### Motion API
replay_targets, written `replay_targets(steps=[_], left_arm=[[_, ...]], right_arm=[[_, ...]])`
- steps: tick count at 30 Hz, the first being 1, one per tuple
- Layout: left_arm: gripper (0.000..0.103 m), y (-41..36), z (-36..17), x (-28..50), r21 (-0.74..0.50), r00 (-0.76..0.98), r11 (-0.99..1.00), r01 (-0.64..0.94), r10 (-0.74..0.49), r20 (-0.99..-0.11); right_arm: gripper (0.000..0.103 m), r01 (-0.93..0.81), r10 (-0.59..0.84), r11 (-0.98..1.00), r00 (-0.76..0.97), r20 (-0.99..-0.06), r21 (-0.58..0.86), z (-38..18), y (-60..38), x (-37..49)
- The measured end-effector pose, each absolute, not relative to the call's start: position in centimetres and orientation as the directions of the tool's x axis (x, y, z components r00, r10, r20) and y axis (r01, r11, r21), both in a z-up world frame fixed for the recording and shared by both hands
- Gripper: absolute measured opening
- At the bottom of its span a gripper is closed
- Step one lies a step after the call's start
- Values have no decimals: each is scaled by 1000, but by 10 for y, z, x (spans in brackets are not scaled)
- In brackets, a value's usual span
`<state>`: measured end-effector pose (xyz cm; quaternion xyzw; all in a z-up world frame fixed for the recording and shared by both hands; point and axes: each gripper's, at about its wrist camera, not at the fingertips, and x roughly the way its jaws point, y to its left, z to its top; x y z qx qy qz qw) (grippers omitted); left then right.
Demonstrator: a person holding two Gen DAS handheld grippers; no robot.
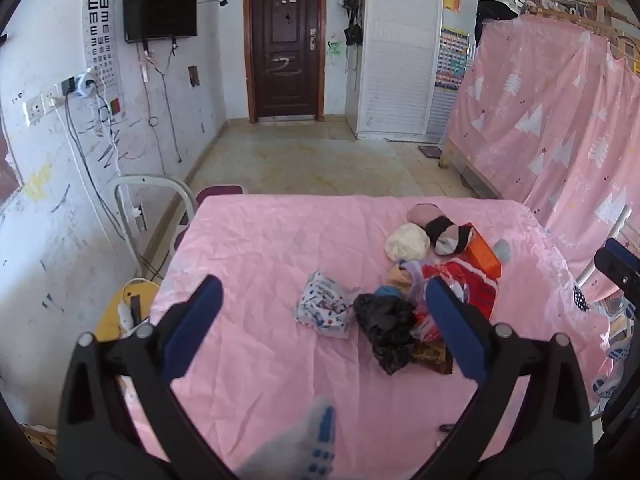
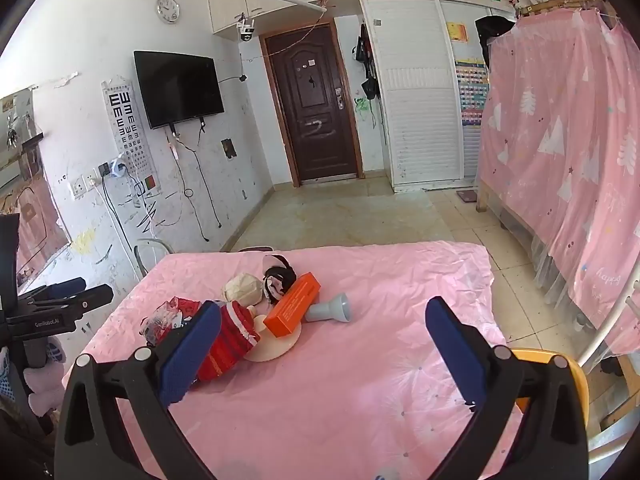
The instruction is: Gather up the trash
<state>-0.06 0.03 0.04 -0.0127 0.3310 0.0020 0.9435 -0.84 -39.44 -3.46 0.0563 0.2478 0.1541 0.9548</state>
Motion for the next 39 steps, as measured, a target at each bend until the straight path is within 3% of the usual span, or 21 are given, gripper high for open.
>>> replay_targets(steps=[39], left_arm=[[97, 2, 2, 1, -26, 777, 1000, -12, -7, -629]], right_arm=[[92, -262, 314, 949, 835, -451, 175, -30, -398, -7]])
